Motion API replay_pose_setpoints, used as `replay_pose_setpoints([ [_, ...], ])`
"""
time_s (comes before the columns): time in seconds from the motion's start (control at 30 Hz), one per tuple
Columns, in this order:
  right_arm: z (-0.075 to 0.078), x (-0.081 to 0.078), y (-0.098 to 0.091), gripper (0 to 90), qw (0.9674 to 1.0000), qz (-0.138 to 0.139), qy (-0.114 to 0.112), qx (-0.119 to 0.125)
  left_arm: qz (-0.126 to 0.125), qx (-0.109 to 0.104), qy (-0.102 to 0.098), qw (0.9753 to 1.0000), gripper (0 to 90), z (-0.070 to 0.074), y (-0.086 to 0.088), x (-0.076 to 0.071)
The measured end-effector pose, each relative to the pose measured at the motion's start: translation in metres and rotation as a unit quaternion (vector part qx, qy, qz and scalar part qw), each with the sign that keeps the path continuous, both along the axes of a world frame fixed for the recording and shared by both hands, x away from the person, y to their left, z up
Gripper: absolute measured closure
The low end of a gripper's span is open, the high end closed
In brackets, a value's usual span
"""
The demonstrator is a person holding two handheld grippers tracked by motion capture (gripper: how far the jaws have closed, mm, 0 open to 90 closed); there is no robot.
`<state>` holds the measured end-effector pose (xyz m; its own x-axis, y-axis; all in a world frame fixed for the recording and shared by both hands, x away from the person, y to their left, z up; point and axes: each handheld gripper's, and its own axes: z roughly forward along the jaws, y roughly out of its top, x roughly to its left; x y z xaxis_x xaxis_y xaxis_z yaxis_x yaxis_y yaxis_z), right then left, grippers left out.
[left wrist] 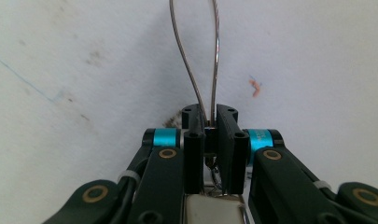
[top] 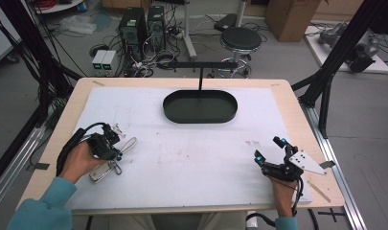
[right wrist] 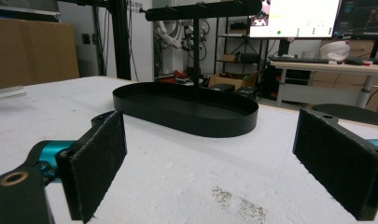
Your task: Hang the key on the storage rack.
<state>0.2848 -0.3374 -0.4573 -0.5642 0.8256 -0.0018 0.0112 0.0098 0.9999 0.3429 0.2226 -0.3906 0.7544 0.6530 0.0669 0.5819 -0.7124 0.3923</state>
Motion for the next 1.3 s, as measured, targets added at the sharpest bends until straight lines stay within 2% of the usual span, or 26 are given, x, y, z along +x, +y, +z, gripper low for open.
replay_pose_setpoints([
  [0.03, 0.0, 0.0, 0.0, 9.1, 1.0, 0.0, 0.0, 0.0, -0.001, -0.002, -0.005, 1.0, 81.6, 0.002, 0.0, 0.001],
  [0.2, 0.0, 0.0, 0.0, 9.1, 1.0, 0.0, 0.0, 0.001, 0.013, -0.043, -0.019, 0.9988, 81.6, 0.009, 0.001, 0.005],
  [0.23, 0.0, 0.0, 0.0, 9.1, 1.0, 0.0, 0.0, 0.001, 0.017, -0.058, -0.032, 0.9976, 81.6, 0.012, 0.003, 0.007],
  [0.3, 0.0, 0.0, 0.0, 9.1, 1.0, 0.0, 0.0, 0.001, 0.02, -0.066, -0.037, 0.9969, 81.6, 0.013, 0.003, 0.008],
  [0.37, 0.0, 0.0, 0.0, 9.1, 1.0, 0.0, 0.001, 0.001, 0.023, -0.08, -0.051, 0.9952, 81.6, 0.016, 0.004, 0.009],
  [0.43, 0.0, 0.0, 0.0, 9.1, 1.0, 0.0, 0.001, 0.001, 0.026, -0.085, -0.064, 0.994, 81.6, 0.019, 0.003, 0.011],
  [0.53, 0.0, 0.0, 0.0, 9.1, 1.0, 0.0, 0.001, 0.001, 0.025, -0.103, -0.085, 0.9907, 81.6, 0.022, 0.001, 0.013],
  [0.57, 0.0, 0.0, 0.0, 9.1, 1.0, 0.0, 0.001, 0.002, 0.024, -0.105, -0.1, 0.9891, 81.6, 0.022, -0.001, 0.014],
  [0.67, 0.0, 0.0, 0.0, 9.1, 1.0, 0.0, 0.0, 0.002, 0.026, -0.121, -0.128, 0.984, 81.6, 0.023, -0.006, 0.017],
  [0.77, 0.0, 0.0, 0.0, 9.1, 1.0, 0.001, -0.001, 0.002, 0.025, -0.133, -0.144, 0.9802, 81.6, 0.025, -0.012, 0.02],
  [0.87, 0.0, 0.001, 0.0, 9.1, 1.0, 0.001, -0.006, 0.001, 0.025, -0.143, -0.158, 0.9767, 81.6, 0.026, -0.018, 0.025],
  [1.0, 0.0, 0.0, 0.0, 9.1, 1.0, 0.001, -0.002, 0.003, 0.026, -0.161, -0.164, 0.9729, 81.6, 0.03, -0.026, 0.031],
  [1.17, 0.0, -0.001, 0.0, 9.1, 1.0, 0.001, -0.001, 0.003, 0.025, -0.166, -0.184, 0.9685, 81.6, 0.034, -0.037, 0.038],
  [1.2, 0.0, -0.001, 0.0, 9.1, 1.0, 0.001, -0.001, 0.004, 0.027, -0.176, -0.185, 0.9663, 81.6, 0.034, -0.039, 0.04],
  [1.23, 0.0, -0.001, 0.0, 9.1, 1.0, 0.001, -0.001, 0.004, 0.031, -0.178, -0.189, 0.9653, 81.6, 0.034, -0.04, 0.042],
  [1.3, 0.0, 0.0, 0.0, 9.1, 1.0, 0.001, -0.005, 0.002, 0.032, -0.18, -0.187, 0.9652, 81.6, 0.035, -0.043, 0.046],
])
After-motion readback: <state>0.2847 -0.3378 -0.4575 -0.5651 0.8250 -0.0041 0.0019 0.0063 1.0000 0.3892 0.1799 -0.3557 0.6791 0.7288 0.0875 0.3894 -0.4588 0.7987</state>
